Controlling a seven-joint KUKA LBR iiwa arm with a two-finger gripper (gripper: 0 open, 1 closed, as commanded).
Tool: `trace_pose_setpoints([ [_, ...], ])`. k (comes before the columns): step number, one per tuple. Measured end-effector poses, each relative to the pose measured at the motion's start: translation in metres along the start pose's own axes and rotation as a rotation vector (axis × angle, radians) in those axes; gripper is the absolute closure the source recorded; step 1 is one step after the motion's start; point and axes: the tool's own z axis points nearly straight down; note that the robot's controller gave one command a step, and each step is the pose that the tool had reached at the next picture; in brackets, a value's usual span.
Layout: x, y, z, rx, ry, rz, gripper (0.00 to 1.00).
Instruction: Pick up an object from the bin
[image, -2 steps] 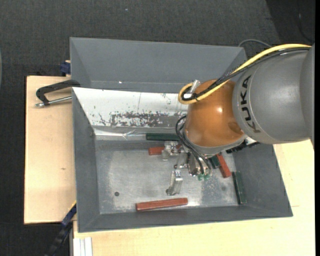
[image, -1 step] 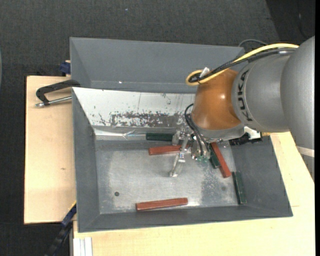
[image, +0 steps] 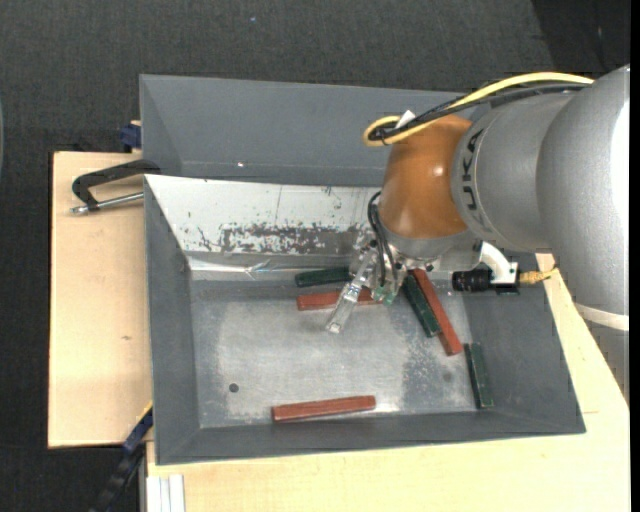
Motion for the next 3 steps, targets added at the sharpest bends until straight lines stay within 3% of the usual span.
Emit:
trace_pose_setpoints([
  [1,0.01,0.008,-0.008,0.0,-0.001,-0.049,0.0],
  [2,0.011,0.01,0.009,0.0,0.001,-0.137,0.0],
  [3,0.016,0.02,0.029,0.001,0.002,0.123,1.0],
])
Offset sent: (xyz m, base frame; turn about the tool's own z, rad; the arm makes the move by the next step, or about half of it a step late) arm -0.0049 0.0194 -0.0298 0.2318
